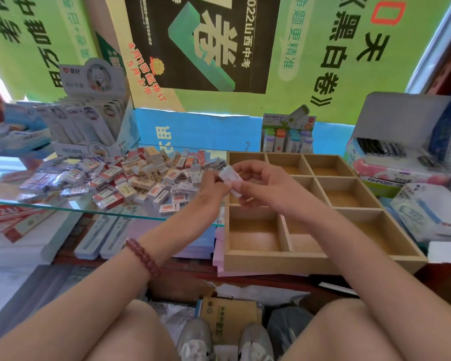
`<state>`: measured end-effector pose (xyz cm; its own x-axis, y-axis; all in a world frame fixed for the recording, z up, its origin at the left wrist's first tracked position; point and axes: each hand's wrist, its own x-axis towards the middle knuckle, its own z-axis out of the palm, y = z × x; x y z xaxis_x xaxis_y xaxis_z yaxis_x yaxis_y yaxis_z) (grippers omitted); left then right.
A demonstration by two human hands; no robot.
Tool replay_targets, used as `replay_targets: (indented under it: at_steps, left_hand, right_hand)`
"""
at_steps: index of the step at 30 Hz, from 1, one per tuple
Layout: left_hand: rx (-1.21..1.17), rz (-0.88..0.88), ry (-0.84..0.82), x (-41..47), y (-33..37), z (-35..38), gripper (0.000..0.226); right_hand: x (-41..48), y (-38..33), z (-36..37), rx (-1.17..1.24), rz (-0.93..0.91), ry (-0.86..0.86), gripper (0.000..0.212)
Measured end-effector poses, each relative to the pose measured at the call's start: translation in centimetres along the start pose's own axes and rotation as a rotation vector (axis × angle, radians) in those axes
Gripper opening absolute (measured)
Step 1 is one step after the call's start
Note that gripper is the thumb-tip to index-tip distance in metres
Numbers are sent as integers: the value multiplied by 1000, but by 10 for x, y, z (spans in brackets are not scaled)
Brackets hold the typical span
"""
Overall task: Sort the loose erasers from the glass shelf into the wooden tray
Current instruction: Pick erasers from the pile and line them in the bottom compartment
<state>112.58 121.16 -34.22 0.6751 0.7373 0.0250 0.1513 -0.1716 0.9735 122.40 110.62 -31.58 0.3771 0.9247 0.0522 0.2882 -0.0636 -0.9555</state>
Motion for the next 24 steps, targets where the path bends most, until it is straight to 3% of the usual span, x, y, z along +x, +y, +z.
replay_targets:
  at_steps: [2, 3, 6, 9, 13, 18, 24]
  left_hand:
    - [190, 9, -196, -8, -5, -4, 15]
    - [285, 37, -280, -12, -10, -9, 27]
    - [422, 135, -290, -19, -20, -18, 46]
    - [471, 105, -333, -18, -23, -18, 57]
    - [485, 94, -363, -19, -28, -18, 55]
    - [457, 93, -356, -15, -30, -19, 52]
    - [442, 80, -354, -15, -30, -19, 53]
  right_hand:
    - [-5, 2, -14, -431, -71, 45, 23]
    - [-8, 4, -19, -563, -74, 38, 22]
    - [-15, 9, -15, -844, 13, -49, 23]
    - [-14, 16, -1, -1115, 42, -67, 29]
    - [-10, 18, 8, -1226, -16, -82, 26]
    - [-11, 23, 21, -1382, -241, -25, 23]
    - [-15, 31, 22, -1338, -235, 68, 26]
